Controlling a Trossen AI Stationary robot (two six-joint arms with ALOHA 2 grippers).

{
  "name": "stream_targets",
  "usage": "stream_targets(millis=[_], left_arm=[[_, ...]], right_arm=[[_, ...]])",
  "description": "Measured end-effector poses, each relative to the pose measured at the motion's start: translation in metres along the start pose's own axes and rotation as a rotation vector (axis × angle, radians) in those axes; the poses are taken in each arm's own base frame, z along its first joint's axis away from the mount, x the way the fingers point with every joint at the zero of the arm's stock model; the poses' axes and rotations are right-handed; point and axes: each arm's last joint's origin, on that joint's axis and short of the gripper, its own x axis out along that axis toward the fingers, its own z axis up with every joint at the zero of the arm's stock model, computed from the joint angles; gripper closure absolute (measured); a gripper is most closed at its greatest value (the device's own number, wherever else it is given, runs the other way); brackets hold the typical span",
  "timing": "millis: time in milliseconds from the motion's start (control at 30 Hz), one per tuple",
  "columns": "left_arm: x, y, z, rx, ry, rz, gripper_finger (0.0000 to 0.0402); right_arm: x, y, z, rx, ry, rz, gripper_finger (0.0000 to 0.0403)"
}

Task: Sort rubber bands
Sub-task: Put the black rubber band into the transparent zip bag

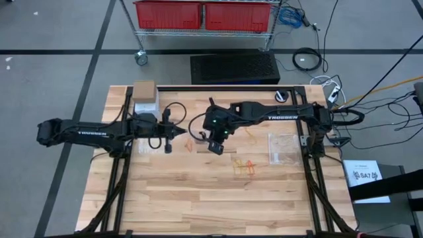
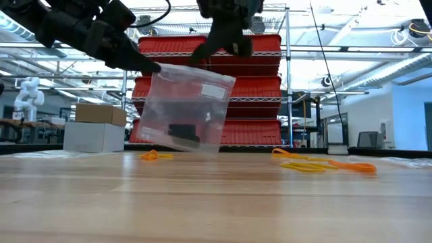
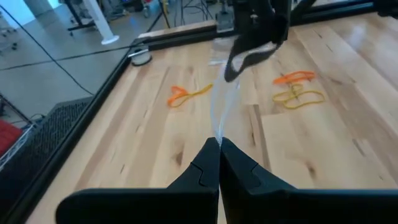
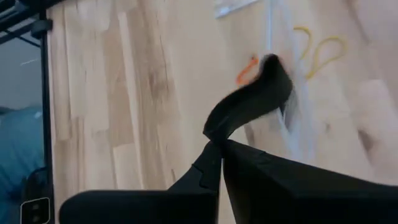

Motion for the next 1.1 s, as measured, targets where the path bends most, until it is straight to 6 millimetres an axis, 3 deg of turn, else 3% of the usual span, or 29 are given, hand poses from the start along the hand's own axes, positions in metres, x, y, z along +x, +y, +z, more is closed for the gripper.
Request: stream_targets(millis=[167,567,933,1100], left_arm=[[0.0,-0.004,0.002,0.015,-0.016,-0.019,0.04],[0.0,-0.013,0.005,0.064,-0.037,-0.081,0.04],[0.0,-0.017,0.005,0.093,-0.047,-0.117,0.04],[0.0,-0.017,0.005,0.093,-0.045,-0.117,0.04]], right_arm=[[0.008,-0.001,-0.002,0.022,0.042,0.037,0.0403],[0.006,-0.009,0.0,0.082,0.036,0.025,0.0402],[0.004,-0.013,0.003,0.113,0.024,0.024,0.0343],[-0.005,-0.009,0.01,0.104,-0.009,0.033,0.0319]])
